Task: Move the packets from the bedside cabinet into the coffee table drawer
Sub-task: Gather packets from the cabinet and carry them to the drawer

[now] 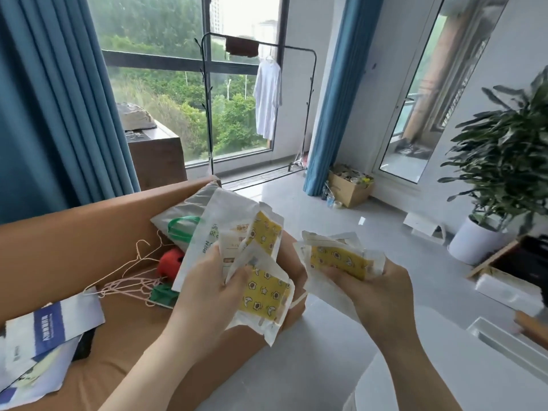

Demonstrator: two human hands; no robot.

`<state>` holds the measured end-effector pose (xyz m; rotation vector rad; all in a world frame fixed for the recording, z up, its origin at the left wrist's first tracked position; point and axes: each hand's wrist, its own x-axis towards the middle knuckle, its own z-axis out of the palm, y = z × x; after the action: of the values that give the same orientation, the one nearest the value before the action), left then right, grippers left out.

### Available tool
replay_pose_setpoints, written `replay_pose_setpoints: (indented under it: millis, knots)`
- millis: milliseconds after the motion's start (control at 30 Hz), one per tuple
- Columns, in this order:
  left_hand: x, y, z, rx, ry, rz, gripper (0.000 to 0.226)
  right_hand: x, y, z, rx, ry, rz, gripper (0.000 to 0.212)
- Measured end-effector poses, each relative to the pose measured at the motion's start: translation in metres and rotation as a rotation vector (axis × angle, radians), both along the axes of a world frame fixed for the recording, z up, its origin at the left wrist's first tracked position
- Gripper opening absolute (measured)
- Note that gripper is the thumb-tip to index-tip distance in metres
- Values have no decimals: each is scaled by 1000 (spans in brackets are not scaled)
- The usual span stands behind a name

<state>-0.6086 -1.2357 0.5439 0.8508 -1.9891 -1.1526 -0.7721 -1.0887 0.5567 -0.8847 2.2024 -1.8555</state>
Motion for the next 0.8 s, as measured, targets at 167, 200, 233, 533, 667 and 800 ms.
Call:
replay_pose_setpoints:
  millis: [167,200,233,533,667,800]
  knots:
    - [-67,-46,-14,-2,-49,-66,9,-50,-26,-17,47,-56,-129,18]
    - [-83,-53,-16,-17,-69,-86,8,-63,-30,-21,56,-67,-148,18]
    - [-100,-60,-20,-29,-89,-103,8,-76,-35,-25,66,-78,-164,17]
    - [-254,-87,-41,-41,-182,-238,23,-213,-54,-56,135,-119,-270,20]
    - [-313,-95,-51,-8,-222,-292,22,-265,-61,-66,168,-129,-284,25]
    - [-367,-113,-59,27,-244,-341,21,-312,-71,-74,167,-173,-345,22]
